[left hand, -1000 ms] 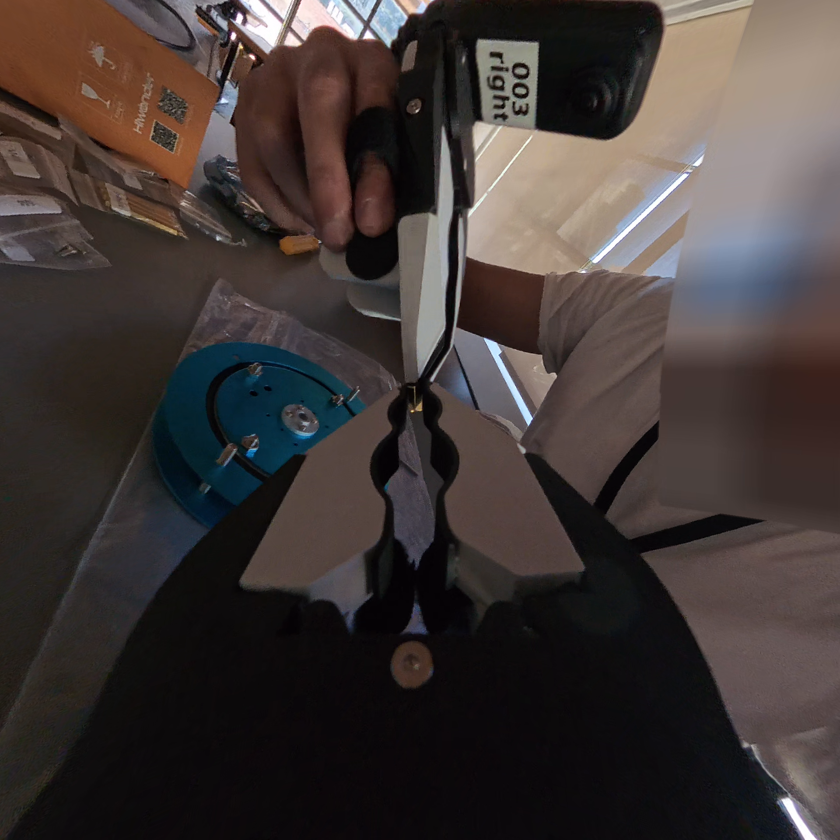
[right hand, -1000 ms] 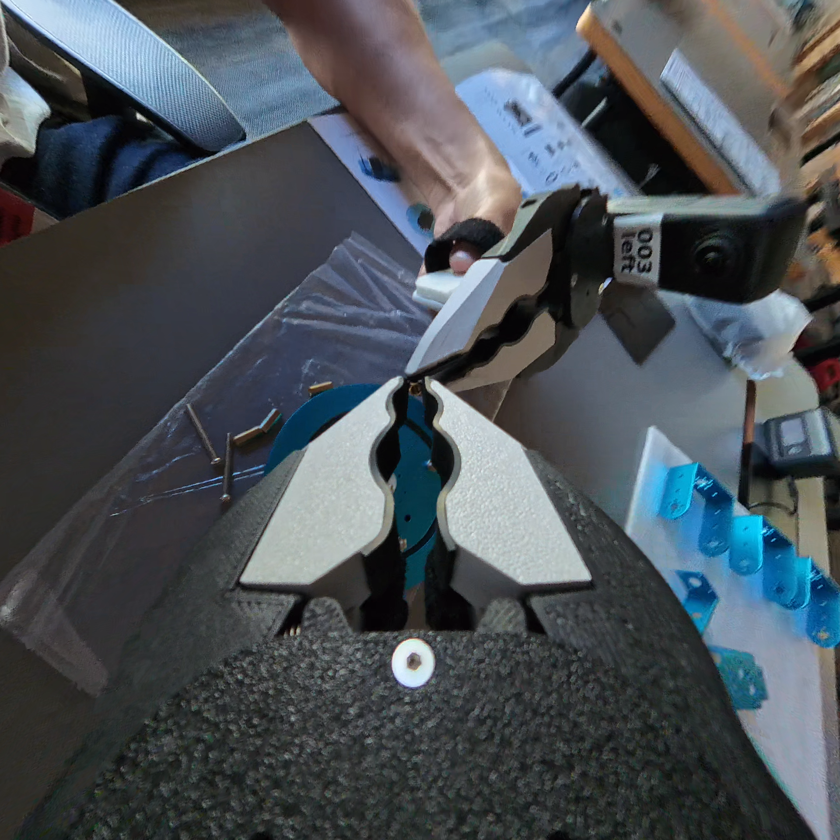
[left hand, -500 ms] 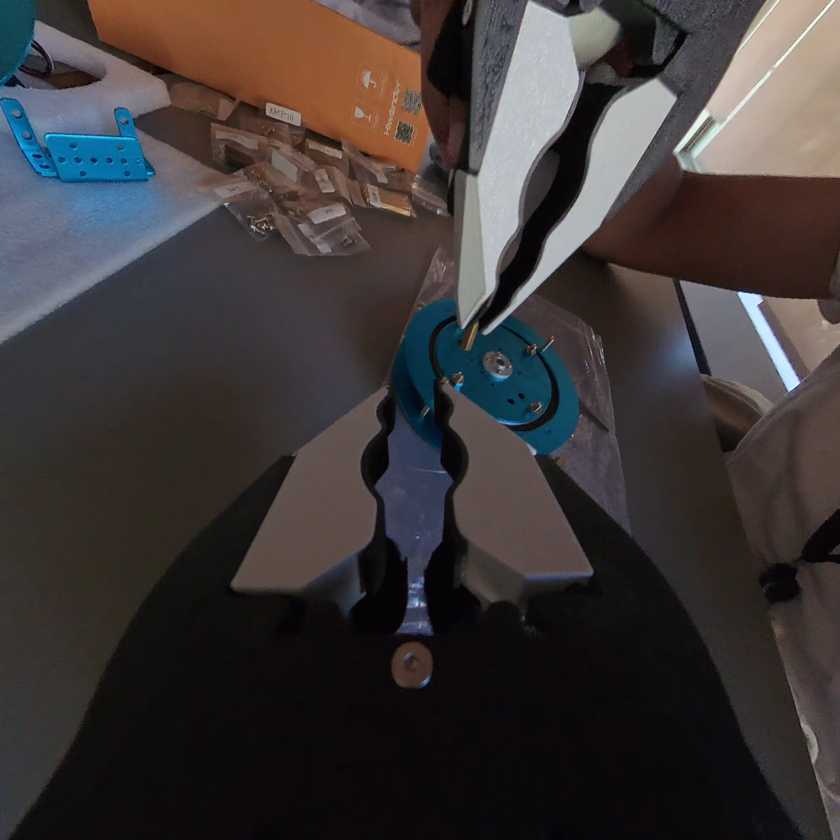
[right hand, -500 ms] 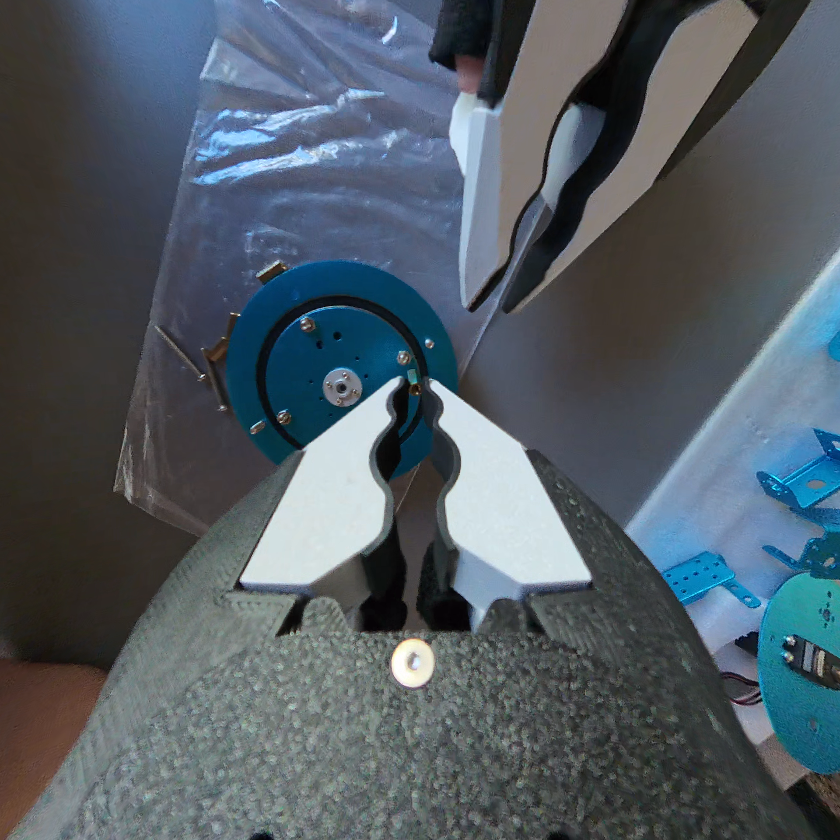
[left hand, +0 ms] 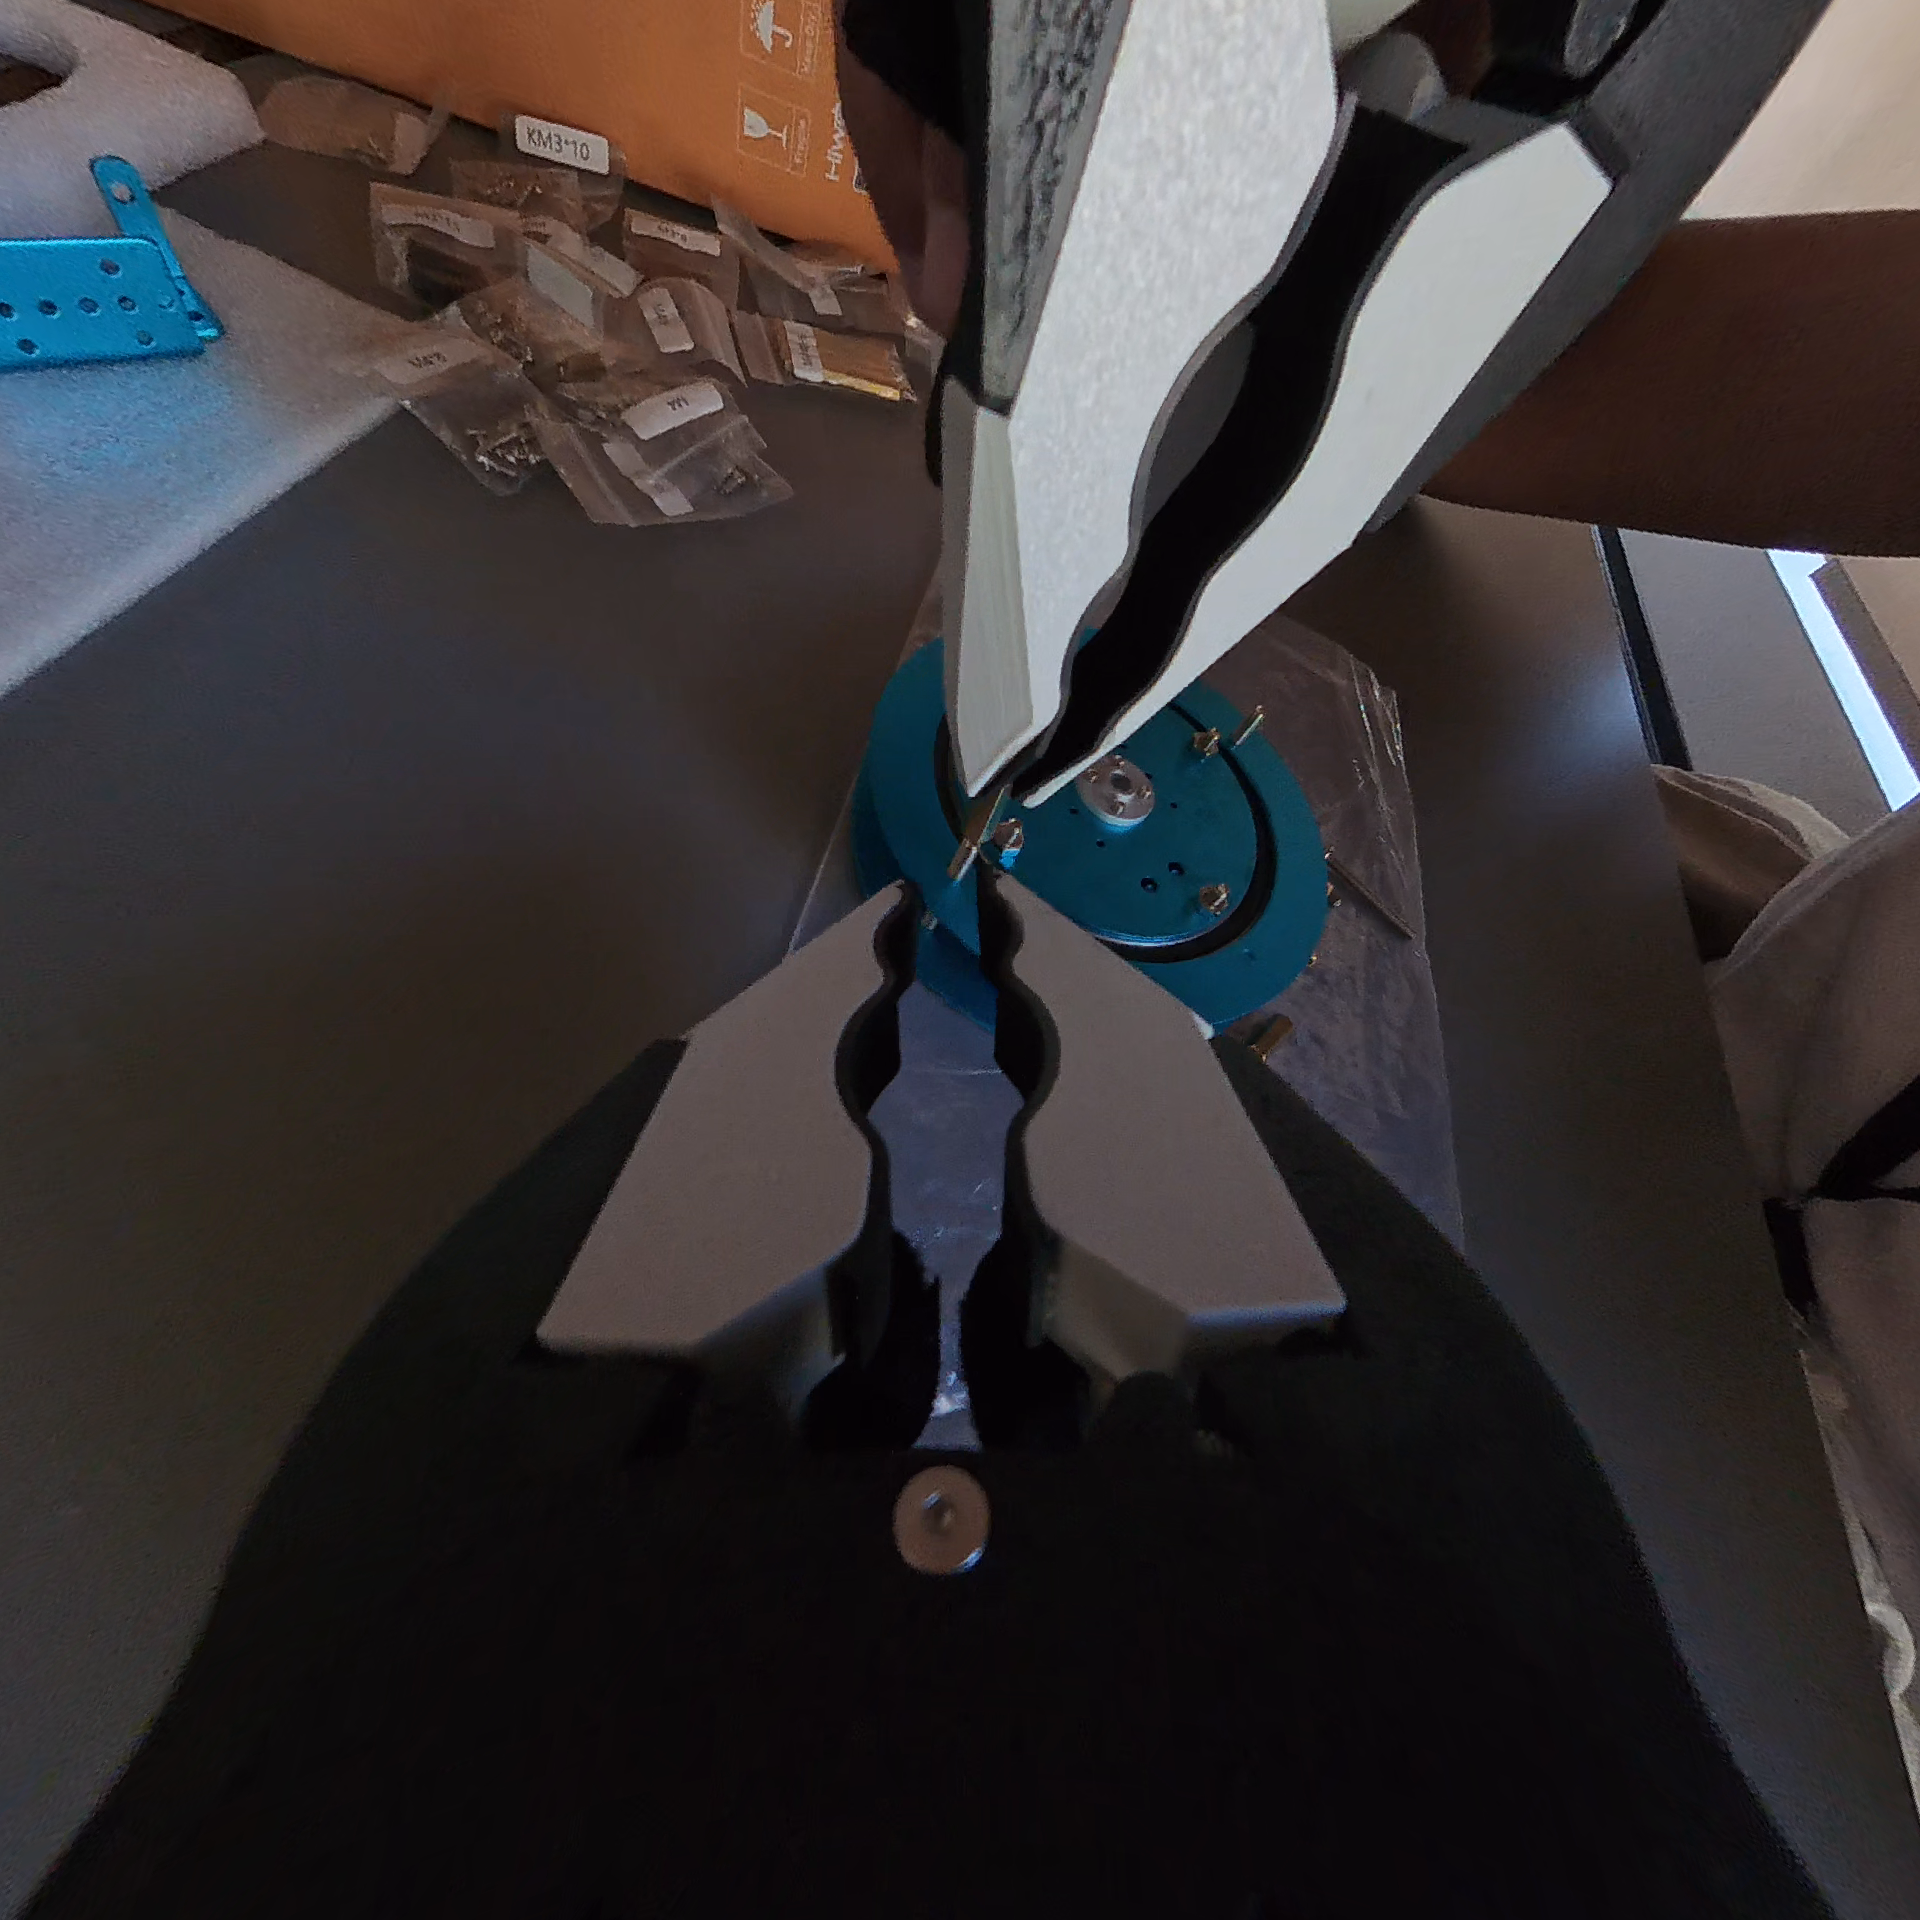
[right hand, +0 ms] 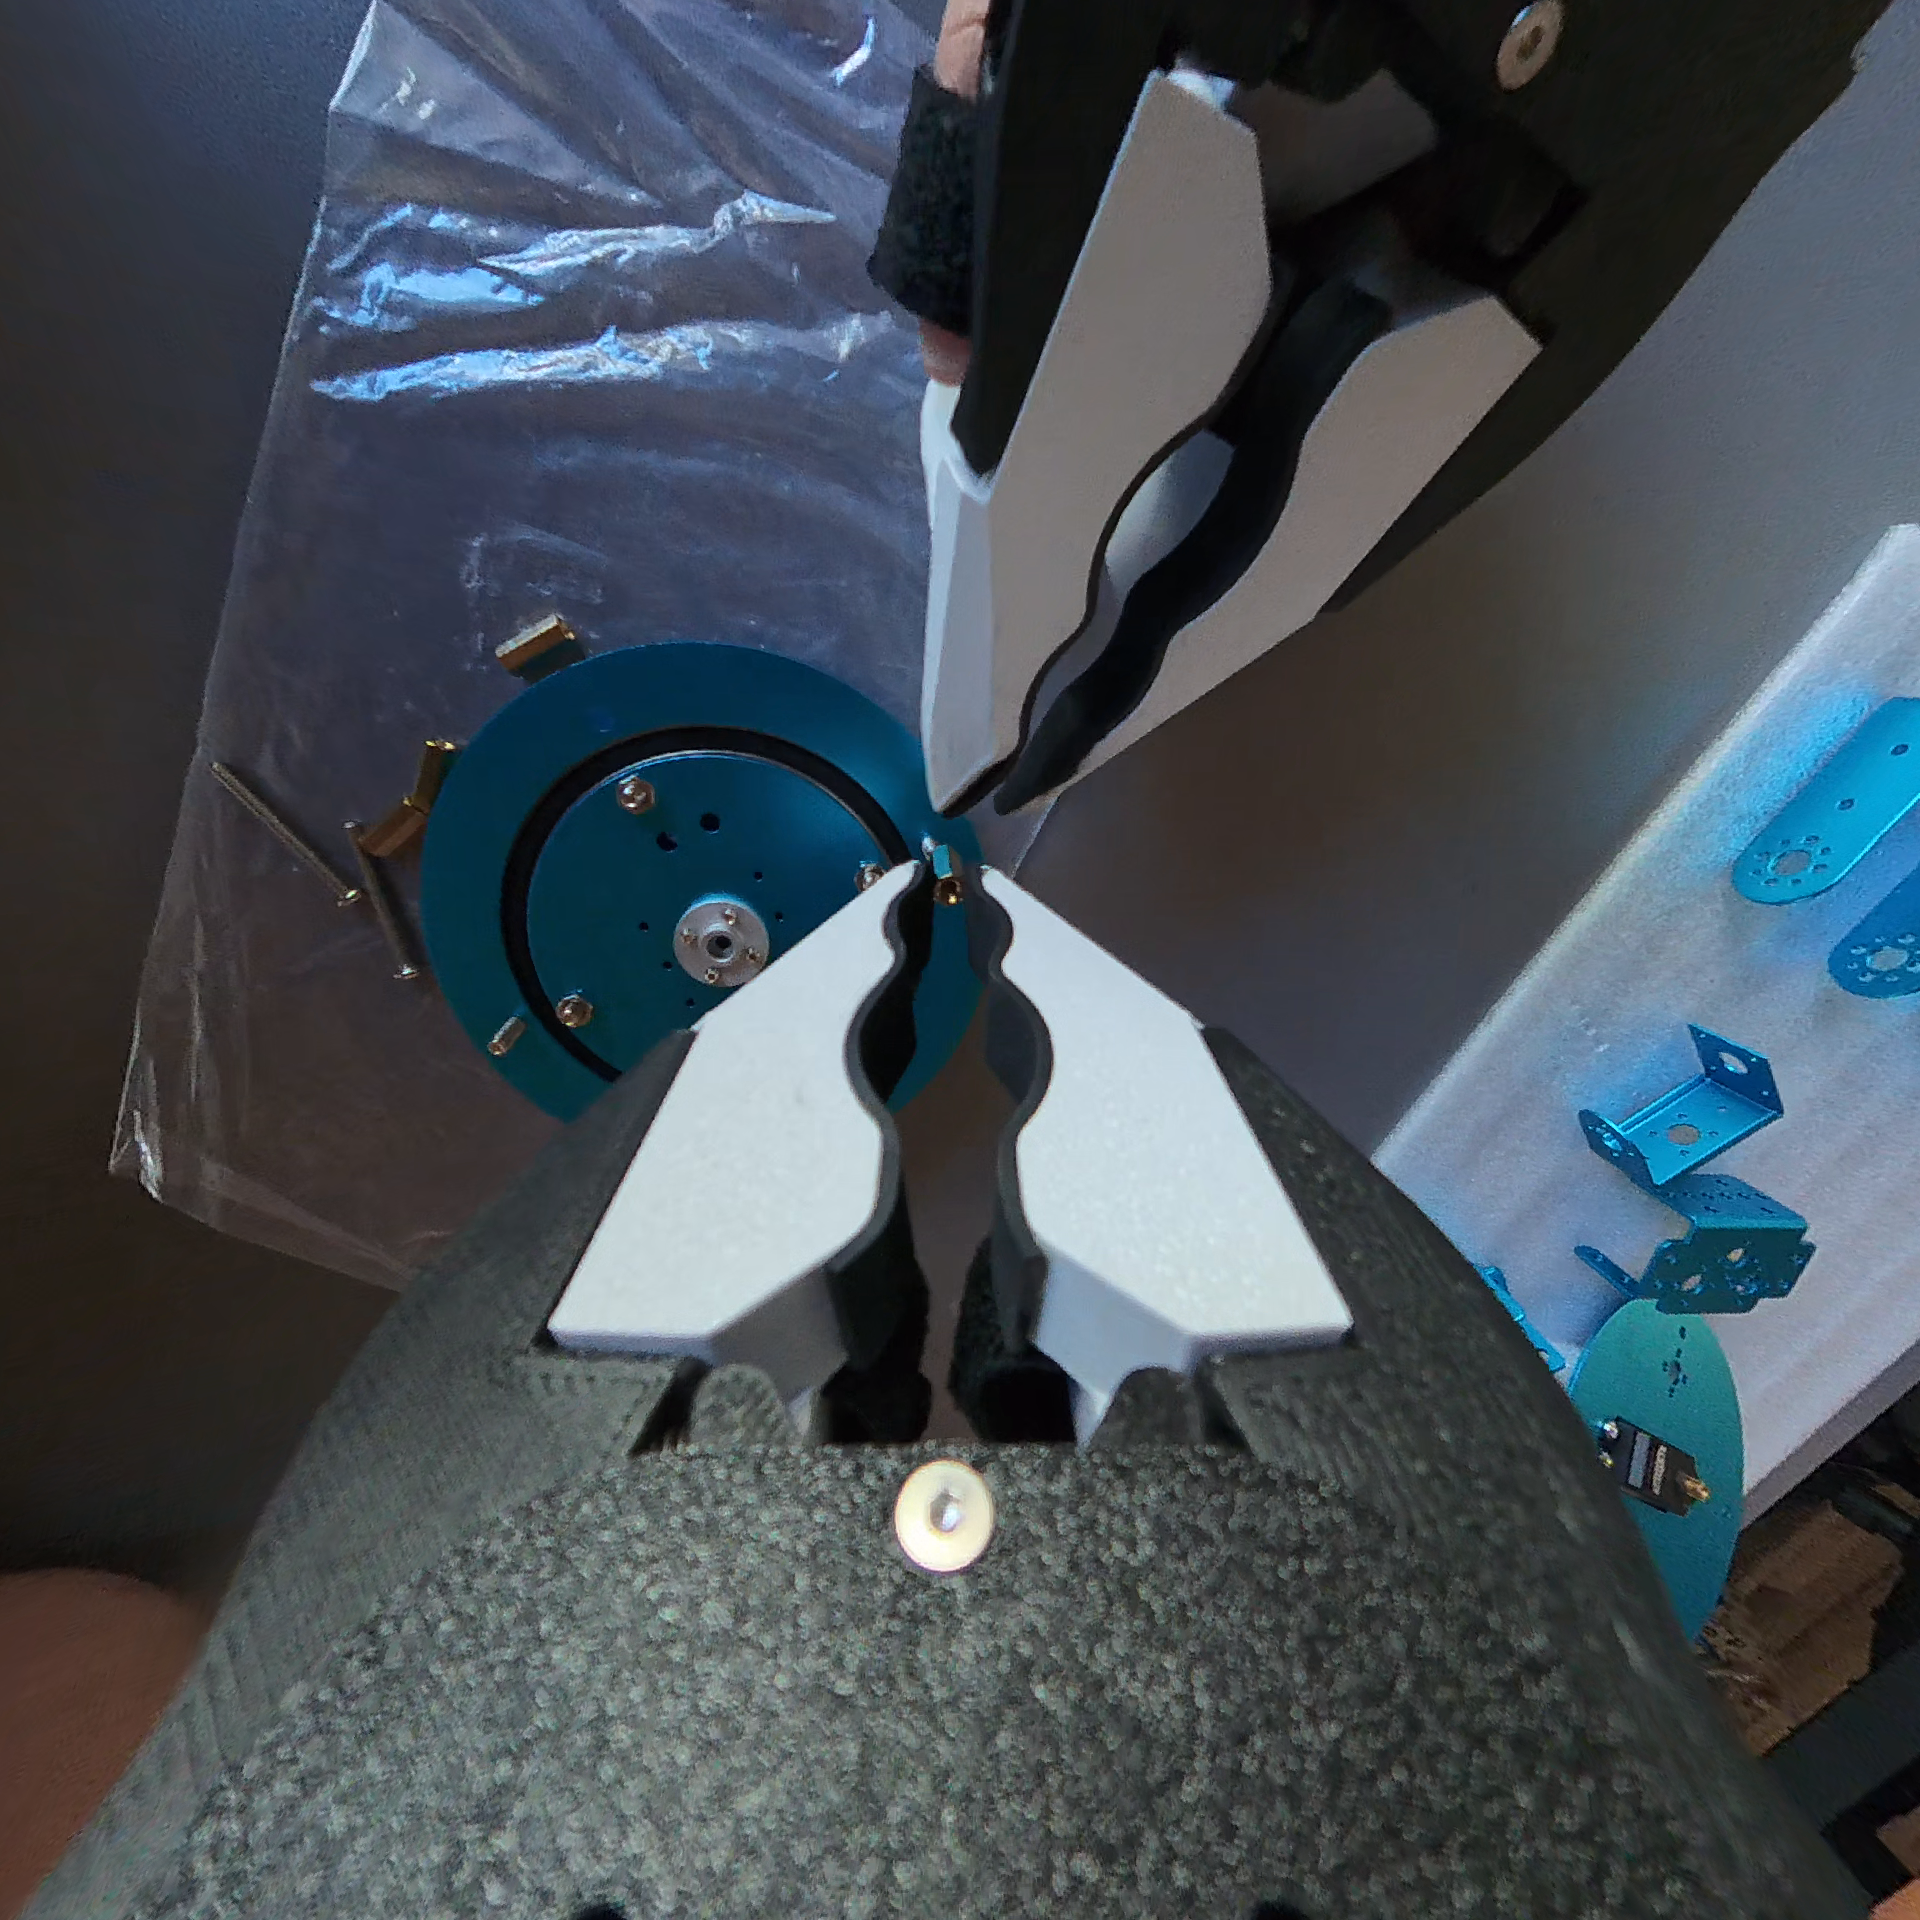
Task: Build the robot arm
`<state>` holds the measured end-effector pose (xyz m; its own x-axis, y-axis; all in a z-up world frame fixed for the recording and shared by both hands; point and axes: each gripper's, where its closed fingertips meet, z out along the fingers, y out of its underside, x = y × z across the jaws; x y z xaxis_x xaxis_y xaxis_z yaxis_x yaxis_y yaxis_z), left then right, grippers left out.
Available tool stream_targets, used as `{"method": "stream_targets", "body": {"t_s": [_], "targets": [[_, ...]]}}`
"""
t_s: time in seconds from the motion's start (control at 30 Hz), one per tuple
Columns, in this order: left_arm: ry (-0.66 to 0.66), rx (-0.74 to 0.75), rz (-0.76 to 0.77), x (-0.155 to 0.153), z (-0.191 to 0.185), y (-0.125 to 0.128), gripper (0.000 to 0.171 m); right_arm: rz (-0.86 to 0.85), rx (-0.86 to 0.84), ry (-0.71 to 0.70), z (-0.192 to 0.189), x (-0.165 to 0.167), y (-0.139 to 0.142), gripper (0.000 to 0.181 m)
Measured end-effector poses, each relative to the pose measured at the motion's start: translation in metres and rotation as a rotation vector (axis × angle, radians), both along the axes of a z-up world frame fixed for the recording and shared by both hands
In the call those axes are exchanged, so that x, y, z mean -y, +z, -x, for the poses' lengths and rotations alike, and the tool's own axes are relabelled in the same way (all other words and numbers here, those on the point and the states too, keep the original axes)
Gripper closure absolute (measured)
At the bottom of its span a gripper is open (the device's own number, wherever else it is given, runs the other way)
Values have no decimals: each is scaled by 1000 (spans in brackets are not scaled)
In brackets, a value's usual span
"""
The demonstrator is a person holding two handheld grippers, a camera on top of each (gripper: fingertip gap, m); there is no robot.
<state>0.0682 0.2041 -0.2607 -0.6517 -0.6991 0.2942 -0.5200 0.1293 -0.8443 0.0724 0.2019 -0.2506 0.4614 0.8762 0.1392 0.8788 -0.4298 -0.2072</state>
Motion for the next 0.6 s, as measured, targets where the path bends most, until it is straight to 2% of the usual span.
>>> {"method": "stream_targets", "body": {"t_s": [0.6], "targets": [[9, 23, -62, 3, -2, -4, 161, 18, 5, 0, 2, 1, -4, 176]]}}
